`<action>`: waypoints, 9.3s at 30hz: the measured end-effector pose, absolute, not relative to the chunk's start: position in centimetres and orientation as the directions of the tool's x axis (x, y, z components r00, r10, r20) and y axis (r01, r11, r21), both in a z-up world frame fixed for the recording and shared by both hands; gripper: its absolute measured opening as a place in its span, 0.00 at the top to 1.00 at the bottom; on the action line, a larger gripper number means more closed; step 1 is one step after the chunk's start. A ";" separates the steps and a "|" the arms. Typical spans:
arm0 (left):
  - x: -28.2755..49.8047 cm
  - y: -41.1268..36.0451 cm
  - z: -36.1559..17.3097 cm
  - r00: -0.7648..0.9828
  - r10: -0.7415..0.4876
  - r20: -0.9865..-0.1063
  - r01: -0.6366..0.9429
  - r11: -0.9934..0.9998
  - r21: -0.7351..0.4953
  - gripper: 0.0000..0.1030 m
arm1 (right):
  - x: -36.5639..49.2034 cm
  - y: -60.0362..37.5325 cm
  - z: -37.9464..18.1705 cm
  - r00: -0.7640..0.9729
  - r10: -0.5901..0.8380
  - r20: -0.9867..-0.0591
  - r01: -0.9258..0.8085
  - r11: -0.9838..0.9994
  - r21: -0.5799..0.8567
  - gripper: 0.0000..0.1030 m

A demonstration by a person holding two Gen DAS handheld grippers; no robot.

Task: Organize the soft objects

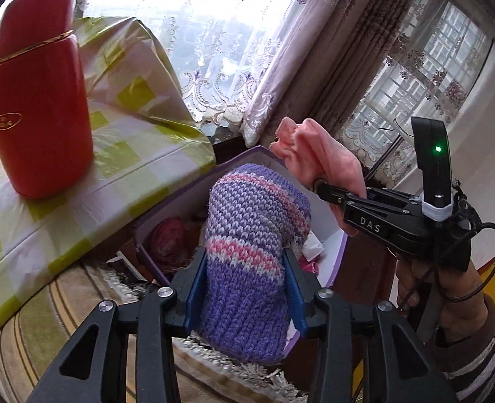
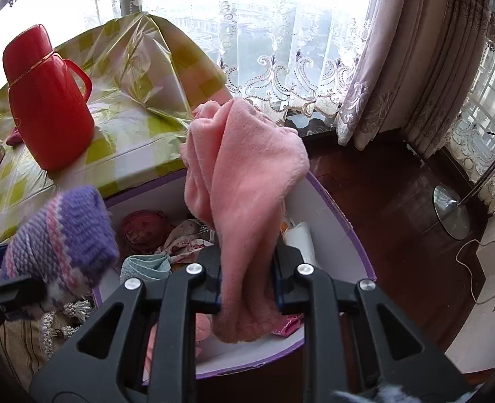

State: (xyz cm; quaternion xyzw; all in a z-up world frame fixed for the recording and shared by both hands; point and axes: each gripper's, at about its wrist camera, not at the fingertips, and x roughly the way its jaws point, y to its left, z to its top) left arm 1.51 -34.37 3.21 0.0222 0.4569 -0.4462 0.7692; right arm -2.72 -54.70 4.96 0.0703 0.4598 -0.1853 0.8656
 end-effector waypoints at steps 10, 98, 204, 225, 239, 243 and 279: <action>2.9 -33.6 2.3 0.175 -0.632 -0.755 0.663 0.642 -0.385 0.33 | -2.5 -54.2 4.9 0.508 -0.235 -0.828 0.368 0.929 -0.038 0.53; 19.3 -1.4 0.7 0.581 -0.258 -0.772 -0.036 0.939 -0.341 0.33 | 19.7 -16.9 10.3 0.595 0.255 -0.762 -0.371 0.928 0.021 0.42; 9.2 -10.7 5.0 0.591 -0.458 -0.664 0.202 0.881 -0.428 0.91 | 7.7 -30.7 7.3 0.635 0.016 -0.772 -0.059 0.998 -0.028 0.66; 3.5 -27.6 4.9 0.370 -0.626 -0.686 0.499 0.757 -0.422 0.88 | -1.1 -46.8 8.1 0.595 -0.254 -0.762 0.301 0.950 -0.082 0.61; 1.3 -29.5 3.1 0.279 -0.599 -0.750 0.509 0.755 -0.414 0.33 | -4.0 -49.0 7.6 0.545 -0.317 -0.776 0.373 0.921 -0.113 0.34; -0.5 -28.2 2.4 0.264 -0.579 -0.771 0.484 0.771 -0.414 0.28 | -5.2 -48.8 7.7 0.537 -0.320 -0.780 0.378 0.919 -0.117 0.32; -0.2 -29.9 1.2 0.254 -0.549 -0.796 0.440 0.799 -0.411 0.02 | -7.2 -49.1 5.9 0.479 -0.305 -0.823 0.369 0.921 -0.127 0.30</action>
